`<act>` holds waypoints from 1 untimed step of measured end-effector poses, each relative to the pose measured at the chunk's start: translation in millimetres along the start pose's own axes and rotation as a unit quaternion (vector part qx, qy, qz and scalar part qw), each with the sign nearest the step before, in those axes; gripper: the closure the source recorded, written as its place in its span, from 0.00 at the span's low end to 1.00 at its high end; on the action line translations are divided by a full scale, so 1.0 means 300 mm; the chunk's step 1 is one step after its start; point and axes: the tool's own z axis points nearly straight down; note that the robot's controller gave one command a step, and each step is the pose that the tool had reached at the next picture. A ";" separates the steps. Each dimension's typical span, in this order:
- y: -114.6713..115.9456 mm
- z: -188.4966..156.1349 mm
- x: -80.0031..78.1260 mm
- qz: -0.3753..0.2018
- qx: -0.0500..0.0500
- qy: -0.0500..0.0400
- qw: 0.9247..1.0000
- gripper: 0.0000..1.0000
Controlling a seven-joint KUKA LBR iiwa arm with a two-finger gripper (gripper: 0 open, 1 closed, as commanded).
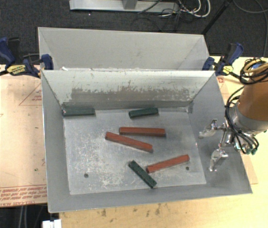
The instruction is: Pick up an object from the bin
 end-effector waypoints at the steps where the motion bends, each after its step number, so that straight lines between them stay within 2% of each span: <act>1: 0.002 -0.011 -0.007 -0.002 0.001 -0.003 1.000 0.00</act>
Offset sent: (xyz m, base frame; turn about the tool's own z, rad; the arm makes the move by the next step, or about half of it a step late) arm -0.0020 0.0463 -0.0775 -0.1853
